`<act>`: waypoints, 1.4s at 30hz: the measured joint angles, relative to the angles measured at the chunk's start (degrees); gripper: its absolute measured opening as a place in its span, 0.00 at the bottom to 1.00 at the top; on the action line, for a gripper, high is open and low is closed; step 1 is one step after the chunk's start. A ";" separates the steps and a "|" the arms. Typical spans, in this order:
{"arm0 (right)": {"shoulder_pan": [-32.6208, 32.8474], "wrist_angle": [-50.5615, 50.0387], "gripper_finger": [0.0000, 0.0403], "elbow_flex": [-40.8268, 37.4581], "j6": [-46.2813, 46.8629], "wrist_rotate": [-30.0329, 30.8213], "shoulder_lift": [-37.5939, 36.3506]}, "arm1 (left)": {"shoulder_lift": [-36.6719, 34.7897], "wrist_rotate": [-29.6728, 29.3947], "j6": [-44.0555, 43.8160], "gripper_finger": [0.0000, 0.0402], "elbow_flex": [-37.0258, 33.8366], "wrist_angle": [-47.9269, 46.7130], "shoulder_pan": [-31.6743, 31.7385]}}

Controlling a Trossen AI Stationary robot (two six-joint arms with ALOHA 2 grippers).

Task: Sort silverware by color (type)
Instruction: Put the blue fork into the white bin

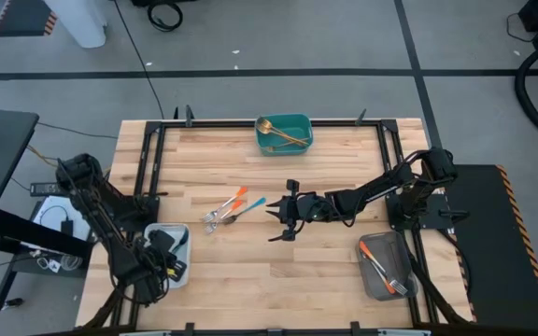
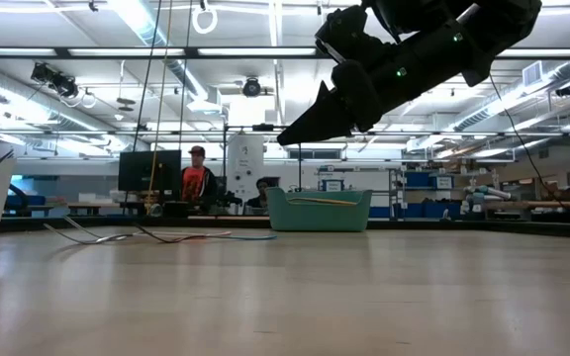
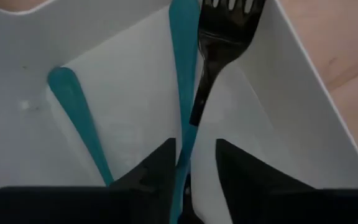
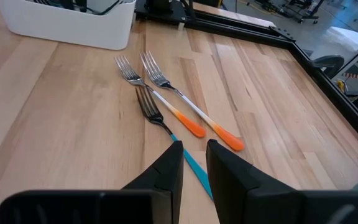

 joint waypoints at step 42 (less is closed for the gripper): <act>0.49 0.12 0.19 0.00 0.02 -1.53 0.00 | -8.36 7.84 6.71 0.04 -1.18 2.49 1.88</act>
